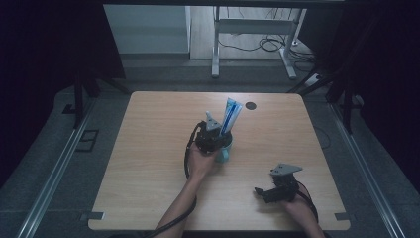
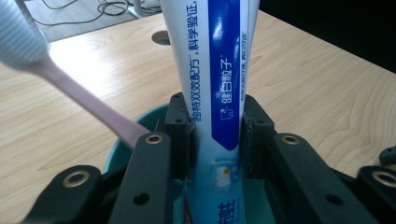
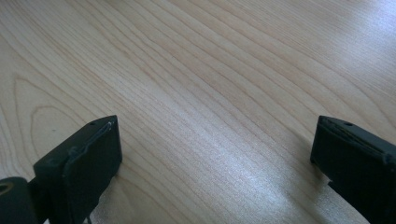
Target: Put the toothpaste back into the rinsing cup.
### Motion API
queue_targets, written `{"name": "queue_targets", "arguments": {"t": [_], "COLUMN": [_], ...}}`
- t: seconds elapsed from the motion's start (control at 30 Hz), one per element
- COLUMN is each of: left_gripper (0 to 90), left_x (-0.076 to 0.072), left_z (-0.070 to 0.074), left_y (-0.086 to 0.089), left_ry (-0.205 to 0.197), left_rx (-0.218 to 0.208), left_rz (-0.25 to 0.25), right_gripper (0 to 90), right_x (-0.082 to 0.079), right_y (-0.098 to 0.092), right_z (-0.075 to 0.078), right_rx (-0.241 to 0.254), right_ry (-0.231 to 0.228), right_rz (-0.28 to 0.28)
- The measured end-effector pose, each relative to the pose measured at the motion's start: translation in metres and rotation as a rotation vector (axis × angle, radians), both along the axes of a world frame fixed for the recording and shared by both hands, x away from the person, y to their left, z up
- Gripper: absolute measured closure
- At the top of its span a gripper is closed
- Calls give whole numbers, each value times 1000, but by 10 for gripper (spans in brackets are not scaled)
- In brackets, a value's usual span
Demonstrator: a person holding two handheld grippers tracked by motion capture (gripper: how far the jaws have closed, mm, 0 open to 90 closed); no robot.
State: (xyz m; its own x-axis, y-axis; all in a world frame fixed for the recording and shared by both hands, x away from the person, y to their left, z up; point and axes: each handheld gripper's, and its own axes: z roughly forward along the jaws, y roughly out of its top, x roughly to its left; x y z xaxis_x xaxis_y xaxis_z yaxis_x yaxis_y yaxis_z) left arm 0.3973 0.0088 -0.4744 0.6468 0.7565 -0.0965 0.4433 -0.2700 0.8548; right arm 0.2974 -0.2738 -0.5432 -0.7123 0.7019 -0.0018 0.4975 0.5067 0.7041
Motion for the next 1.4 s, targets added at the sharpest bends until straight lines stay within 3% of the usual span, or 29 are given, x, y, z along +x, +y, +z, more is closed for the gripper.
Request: {"name": "queue_targets", "arguments": {"t": [0.4,0.77,1.4], "left_gripper": [679,636,397], "left_x": [-1,0,-8], "left_z": [-4,-1,9], "left_y": [0,3,5], "left_ry": [38,64,20], "left_rx": [46,38,35], "left_rz": [-9,-18,-23], "right_gripper": [16,16,16], "right_x": [0,0,0], "right_y": [0,0,0], "right_z": [0,0,0], "right_rx": [0,-1,0], "right_ry": [0,0,0], "right_rz": [1,1,0]}}
